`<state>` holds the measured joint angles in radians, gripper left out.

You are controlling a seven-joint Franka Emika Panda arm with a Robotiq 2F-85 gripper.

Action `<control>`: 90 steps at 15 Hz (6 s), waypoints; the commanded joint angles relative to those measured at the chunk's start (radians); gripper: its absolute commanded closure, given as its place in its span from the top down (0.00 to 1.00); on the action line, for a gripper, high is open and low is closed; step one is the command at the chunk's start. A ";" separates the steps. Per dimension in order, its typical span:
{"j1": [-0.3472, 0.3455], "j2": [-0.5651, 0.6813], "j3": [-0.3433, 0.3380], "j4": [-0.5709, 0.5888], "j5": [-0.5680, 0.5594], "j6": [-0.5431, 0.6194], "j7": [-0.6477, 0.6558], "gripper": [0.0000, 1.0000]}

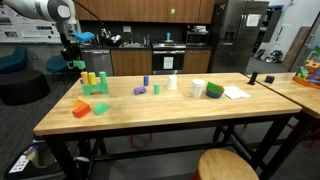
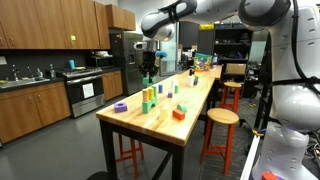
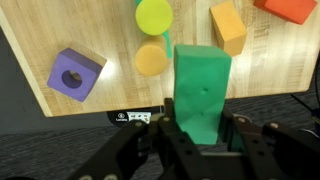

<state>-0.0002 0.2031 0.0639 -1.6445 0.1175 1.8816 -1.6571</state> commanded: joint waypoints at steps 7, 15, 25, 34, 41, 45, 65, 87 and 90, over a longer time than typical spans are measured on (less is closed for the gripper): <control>0.002 0.115 0.003 0.163 -0.050 -0.068 0.017 0.16; 0.002 0.199 0.011 0.266 -0.075 -0.085 0.016 0.16; -0.019 0.239 0.015 0.337 -0.049 -0.128 0.004 0.16; -0.015 0.279 0.018 0.400 -0.068 -0.223 0.003 0.16; -0.022 0.340 0.022 0.486 -0.059 -0.277 0.001 0.16; -0.022 0.325 0.023 0.451 -0.058 -0.253 0.003 0.41; -0.022 0.315 0.006 0.488 -0.057 -0.232 0.015 0.16; -0.025 0.340 0.008 0.473 -0.041 -0.243 0.026 0.16; -0.033 0.343 0.019 0.470 -0.046 -0.251 0.031 0.16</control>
<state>-0.0238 0.5500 0.0703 -1.1721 0.0684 1.6462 -1.6391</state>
